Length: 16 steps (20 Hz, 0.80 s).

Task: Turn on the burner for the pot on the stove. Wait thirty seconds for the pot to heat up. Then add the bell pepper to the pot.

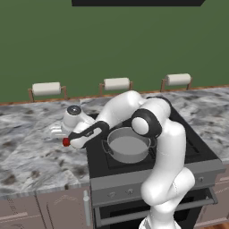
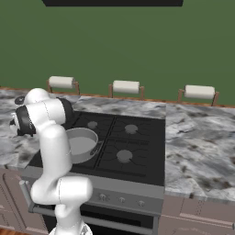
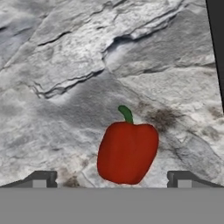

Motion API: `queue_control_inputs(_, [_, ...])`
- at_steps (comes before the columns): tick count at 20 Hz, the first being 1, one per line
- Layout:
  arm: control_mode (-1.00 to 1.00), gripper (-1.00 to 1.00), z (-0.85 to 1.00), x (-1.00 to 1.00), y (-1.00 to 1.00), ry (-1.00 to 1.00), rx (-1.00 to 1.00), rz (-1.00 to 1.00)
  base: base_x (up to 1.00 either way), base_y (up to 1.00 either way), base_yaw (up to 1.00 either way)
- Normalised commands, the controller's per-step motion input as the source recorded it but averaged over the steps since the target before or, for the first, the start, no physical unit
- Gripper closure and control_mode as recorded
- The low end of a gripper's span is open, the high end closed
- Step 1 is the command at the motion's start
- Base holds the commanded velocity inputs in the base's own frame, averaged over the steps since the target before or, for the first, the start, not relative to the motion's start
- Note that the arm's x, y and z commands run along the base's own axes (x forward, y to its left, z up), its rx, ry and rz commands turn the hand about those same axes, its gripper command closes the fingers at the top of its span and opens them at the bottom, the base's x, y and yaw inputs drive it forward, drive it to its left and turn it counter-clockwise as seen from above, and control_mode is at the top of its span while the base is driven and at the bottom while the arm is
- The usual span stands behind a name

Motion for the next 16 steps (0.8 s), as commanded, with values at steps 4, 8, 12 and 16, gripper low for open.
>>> queue_control_inputs(4, [-1.0, -1.0, -0.05, 0.03, -0.01, 0.0, 0.0, 0.0, 0.0, 0.0, 0.0])
queue_control_inputs(8, [-1.0, -1.0, -0.09, 0.17, 0.0, 0.0, 0.0, 0.0, 0.0, 0.0, 0.0])
queue_control_inputs(12, [-1.0, -1.0, -0.11, 0.21, 0.0, 0.0, 0.0, 0.0, 0.0, 0.0, 0.0])
queue_control_inputs(16, [-1.0, -1.0, -0.14, 0.21, 0.0, 0.0, 0.0, 0.0, 0.0, 0.0, 0.0])
